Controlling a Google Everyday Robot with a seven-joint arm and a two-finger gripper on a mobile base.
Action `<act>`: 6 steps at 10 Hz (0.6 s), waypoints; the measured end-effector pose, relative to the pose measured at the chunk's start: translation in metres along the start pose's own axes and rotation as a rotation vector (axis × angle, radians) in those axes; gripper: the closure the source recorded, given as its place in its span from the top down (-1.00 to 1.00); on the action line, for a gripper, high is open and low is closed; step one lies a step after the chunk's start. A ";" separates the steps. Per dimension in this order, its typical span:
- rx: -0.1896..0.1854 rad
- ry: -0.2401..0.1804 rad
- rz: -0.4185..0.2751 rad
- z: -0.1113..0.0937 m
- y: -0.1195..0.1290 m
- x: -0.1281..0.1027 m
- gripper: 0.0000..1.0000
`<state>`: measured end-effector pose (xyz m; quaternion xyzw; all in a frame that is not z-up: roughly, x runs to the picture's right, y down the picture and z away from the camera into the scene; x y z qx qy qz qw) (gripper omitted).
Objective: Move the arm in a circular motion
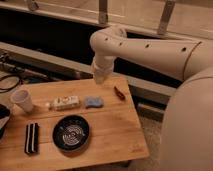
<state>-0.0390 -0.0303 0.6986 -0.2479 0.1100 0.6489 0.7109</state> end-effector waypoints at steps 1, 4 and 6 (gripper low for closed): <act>0.016 0.013 -0.010 0.000 0.011 0.013 -0.99; 0.049 0.032 -0.031 -0.001 0.019 0.029 -0.99; 0.060 0.039 -0.039 0.003 0.029 0.030 -0.79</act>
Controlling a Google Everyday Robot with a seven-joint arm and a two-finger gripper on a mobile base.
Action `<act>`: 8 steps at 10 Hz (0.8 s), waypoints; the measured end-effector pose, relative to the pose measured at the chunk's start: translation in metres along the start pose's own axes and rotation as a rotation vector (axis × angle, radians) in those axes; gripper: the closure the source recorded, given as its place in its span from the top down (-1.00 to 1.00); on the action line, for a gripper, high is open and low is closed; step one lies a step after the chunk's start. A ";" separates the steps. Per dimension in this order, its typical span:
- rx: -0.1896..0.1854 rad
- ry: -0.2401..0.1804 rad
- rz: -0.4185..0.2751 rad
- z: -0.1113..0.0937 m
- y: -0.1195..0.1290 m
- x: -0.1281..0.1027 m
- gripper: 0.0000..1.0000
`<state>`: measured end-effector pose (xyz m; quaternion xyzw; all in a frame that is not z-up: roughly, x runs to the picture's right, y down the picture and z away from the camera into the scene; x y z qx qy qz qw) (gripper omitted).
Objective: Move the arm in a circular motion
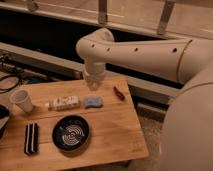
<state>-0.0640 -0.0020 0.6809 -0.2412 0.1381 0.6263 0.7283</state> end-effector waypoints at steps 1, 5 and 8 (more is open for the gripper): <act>0.001 0.010 -0.019 0.002 0.017 0.006 -0.56; 0.020 0.019 -0.092 0.007 0.052 0.002 0.28; 0.025 -0.007 -0.099 0.008 0.053 -0.007 0.84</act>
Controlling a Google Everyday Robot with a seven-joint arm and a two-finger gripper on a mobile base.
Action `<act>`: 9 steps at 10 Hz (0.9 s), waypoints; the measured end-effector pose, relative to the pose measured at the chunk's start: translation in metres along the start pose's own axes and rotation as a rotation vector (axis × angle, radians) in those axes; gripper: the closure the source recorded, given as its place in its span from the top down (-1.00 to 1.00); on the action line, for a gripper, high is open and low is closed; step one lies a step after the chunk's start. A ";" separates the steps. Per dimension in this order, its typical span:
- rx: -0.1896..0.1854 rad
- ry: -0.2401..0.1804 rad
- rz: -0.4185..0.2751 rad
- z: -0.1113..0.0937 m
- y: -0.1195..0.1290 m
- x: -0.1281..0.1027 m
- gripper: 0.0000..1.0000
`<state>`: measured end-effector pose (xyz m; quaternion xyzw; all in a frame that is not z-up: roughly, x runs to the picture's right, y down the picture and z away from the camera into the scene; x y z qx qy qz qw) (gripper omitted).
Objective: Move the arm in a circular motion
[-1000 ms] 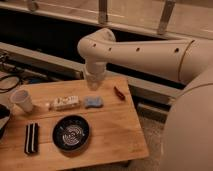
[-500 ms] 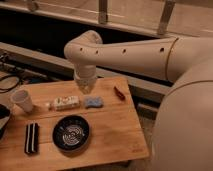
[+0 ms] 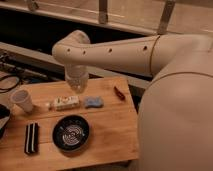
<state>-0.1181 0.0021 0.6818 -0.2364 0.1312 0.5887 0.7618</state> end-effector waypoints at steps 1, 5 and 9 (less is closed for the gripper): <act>0.002 -0.010 0.003 0.001 -0.007 -0.002 0.97; 0.008 -0.045 0.008 -0.002 -0.014 -0.008 0.99; 0.014 -0.013 0.029 -0.002 -0.013 0.004 0.99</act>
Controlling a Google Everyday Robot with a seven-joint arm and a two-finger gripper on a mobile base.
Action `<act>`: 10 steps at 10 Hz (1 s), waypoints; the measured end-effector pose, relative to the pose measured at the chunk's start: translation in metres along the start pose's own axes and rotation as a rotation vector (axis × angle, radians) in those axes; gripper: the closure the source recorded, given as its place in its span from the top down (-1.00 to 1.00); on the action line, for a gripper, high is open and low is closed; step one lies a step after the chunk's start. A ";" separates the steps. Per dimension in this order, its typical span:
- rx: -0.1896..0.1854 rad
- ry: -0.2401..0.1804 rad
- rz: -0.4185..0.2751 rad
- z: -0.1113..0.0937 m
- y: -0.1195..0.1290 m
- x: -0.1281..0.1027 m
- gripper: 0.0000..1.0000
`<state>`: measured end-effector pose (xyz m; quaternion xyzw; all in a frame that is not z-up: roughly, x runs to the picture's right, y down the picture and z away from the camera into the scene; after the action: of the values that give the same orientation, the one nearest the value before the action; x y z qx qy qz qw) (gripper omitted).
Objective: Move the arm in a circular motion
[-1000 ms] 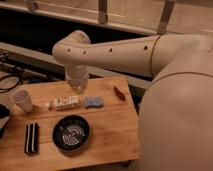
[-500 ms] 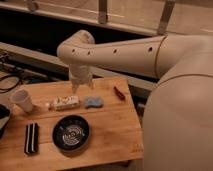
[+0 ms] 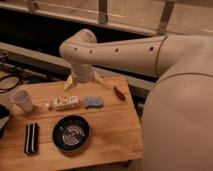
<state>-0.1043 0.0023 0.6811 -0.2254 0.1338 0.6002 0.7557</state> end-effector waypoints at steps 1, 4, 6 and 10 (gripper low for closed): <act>-0.002 0.003 -0.002 0.000 0.002 0.013 0.99; -0.005 0.016 0.000 0.014 0.002 0.028 0.99; 0.008 0.019 -0.005 0.012 -0.005 0.028 0.99; 0.006 0.019 -0.018 0.010 0.005 0.036 0.99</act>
<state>-0.1007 0.0390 0.6717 -0.2299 0.1409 0.5906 0.7606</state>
